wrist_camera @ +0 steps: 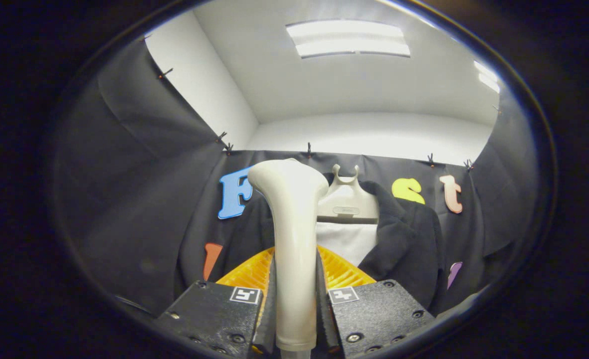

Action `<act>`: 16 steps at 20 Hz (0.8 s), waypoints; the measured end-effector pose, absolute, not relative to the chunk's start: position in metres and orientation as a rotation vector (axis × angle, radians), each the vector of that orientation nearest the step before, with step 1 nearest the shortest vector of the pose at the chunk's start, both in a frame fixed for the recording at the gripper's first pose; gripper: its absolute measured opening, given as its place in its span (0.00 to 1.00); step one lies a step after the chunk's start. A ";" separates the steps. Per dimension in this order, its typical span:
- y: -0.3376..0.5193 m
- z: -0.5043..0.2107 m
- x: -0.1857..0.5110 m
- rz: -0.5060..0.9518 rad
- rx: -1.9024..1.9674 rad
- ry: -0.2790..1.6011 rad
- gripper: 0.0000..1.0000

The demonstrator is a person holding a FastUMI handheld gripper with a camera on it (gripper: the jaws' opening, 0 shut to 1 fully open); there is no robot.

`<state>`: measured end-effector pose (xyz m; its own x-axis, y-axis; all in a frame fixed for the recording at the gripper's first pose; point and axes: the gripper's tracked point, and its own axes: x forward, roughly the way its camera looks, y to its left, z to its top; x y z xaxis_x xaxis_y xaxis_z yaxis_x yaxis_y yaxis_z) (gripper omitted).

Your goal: Iron the clothes twice with a garment steamer, once on the left side and once on the right side.

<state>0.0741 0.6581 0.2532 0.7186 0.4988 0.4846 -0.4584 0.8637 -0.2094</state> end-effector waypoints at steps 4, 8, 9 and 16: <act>0.661 0.233 0.080 0.517 -0.092 -0.507 0.36; 0.656 0.216 0.076 0.515 -0.115 -0.485 0.36; 0.654 0.211 0.075 0.515 -0.120 -0.478 0.36; 0.637 0.165 0.073 0.504 -0.165 -0.391 0.36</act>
<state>0.0728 0.6372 0.1647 0.8036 0.4995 0.3235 -0.4371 0.8643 -0.2488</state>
